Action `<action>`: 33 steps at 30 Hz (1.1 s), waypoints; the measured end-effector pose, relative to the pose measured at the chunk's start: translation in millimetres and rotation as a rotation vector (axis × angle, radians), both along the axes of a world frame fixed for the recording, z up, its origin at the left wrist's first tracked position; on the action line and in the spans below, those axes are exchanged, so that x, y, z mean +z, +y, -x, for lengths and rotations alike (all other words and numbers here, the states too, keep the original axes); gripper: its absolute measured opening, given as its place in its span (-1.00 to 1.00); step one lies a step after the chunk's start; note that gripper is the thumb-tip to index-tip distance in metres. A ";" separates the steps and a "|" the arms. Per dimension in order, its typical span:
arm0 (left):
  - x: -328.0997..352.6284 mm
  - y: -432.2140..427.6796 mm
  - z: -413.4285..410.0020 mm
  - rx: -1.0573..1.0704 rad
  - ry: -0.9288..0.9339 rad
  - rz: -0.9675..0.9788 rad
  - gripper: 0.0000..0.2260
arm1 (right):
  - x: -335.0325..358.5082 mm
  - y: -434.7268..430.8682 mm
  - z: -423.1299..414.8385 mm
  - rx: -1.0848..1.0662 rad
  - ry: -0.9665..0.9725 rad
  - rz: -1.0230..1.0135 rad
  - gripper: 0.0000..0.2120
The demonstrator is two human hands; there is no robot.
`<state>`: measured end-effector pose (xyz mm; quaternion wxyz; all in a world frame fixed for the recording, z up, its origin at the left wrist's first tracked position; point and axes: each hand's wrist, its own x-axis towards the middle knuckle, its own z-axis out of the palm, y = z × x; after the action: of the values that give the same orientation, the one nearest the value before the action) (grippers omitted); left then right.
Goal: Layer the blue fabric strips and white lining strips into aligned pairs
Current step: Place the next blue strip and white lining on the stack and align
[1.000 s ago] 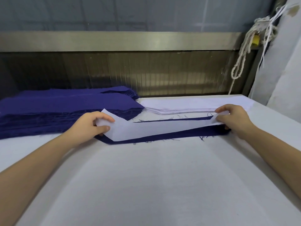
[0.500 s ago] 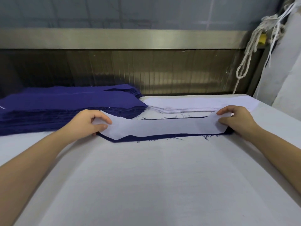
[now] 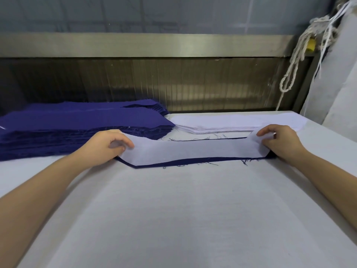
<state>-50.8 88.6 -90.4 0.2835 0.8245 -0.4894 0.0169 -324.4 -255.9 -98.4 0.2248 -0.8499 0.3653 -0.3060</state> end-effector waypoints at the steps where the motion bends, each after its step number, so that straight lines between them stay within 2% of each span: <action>1: -0.9 -0.3 0.1 -0.001 -0.008 -0.010 -0.72 | -0.4 0.0 -0.3 0.004 0.007 0.014 -0.77; 9: -3.6 -1.8 0.0 -0.022 -0.106 -0.097 -0.85 | -3.1 -2.8 -1.2 0.000 0.061 0.054 -0.75; 23: -3.6 0.1 0.8 -0.033 -0.121 -0.180 -0.81 | -8.3 -8.6 -1.6 0.006 0.080 0.111 -0.73; 33: -4.9 0.2 -1.6 -0.054 -0.166 -0.164 -0.77 | -10.2 -11.4 -3.2 -0.005 0.154 0.117 -0.69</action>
<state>-49.2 88.8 -95.4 0.1736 0.8273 -0.5330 0.0375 -321.2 -267.3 -108.7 0.1453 -0.8817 0.3650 -0.2612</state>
